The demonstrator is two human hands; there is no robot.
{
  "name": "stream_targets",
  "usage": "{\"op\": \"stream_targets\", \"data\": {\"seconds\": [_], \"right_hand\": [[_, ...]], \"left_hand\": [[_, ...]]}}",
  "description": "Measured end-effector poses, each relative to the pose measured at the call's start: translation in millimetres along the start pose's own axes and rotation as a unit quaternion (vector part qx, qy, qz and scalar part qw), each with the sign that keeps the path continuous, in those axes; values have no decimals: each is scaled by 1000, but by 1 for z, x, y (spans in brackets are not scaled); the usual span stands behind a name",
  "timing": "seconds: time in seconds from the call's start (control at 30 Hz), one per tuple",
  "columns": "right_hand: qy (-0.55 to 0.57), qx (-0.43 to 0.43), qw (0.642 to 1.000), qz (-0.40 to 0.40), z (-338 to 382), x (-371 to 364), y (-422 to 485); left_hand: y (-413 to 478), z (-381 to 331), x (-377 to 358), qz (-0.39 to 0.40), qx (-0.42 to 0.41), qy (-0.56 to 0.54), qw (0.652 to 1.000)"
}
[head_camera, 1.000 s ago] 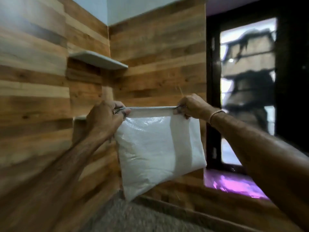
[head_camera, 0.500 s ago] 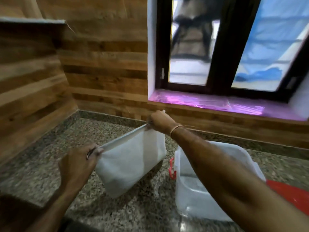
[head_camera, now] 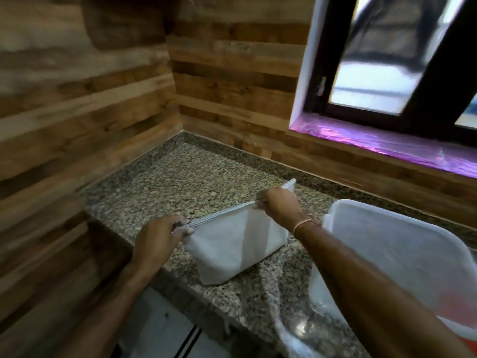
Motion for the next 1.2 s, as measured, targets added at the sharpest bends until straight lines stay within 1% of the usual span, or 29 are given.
{"op": "stream_targets", "data": {"seconds": [0.1, 0.2, 0.27, 0.37, 0.43, 0.47, 0.53, 0.57, 0.6, 0.67, 0.73, 0.8, 0.87, 0.93, 0.97, 1.03, 1.1, 1.2], "right_hand": [[65, 68, 996, -2, 56, -5, -24], [128, 150, 980, -2, 121, -16, -53], [170, 158, 973, 11, 151, -28, -62], [224, 121, 967, 10, 171, -37, -62], [278, 92, 956, 6, 171, -40, -60], [312, 81, 947, 12, 169, -42, -59], [369, 43, 928, 20, 161, -46, -59], [393, 19, 919, 20, 156, -46, -59], [415, -6, 910, 20, 150, -49, -59], [448, -39, 892, 29, 142, -54, -59], [511, -64, 855, 63, 137, -61, -59], [564, -89, 816, 88, 131, -66, -58], [589, -110, 794, 101, 130, -67, -60], [592, -123, 789, 106, 128, -66, -60], [586, -125, 794, 107, 127, -66, -59], [569, -132, 804, 107, 125, -64, -57], [558, -154, 810, 92, 115, -59, -53], [523, -215, 824, 32, 70, -44, -44]], "left_hand": [[8, 5, 11, 38, -23, -24, 999], [22, 2, 25, 44, -46, -71, 995], [32, -2, 32, 37, -66, -95, 993], [39, -5, 37, 34, -86, -133, 987], [41, -7, 39, 38, -95, -171, 980], [41, -5, 40, 32, -91, -207, 973], [38, 13, 40, -7, -63, -287, 956], [35, 24, 37, -24, -46, -304, 951], [30, 34, 30, -20, -35, -301, 953], [17, 39, 3, 44, -39, -293, 954], [7, 32, -21, 103, -54, -311, 943], [7, 27, -28, 98, -67, -287, 950], [13, 26, -26, 69, -79, -215, 971], [19, 23, -21, 31, -106, -131, 985], [19, 20, -20, 14, -120, -113, 986], [19, 18, -19, -11, -139, -116, 984], [19, 21, -18, -20, -141, -128, 981], [13, 37, -20, -3, -139, -148, 979]]}}
Point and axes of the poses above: each hand's wrist, its own y-axis towards the middle knuckle, its own x-axis out of the back of the hand, z = x × y, the point moved 9 cm from there along y, towards the middle knuckle, and after that the axes turned 12 degrees about -x, right-handed, at the moved point
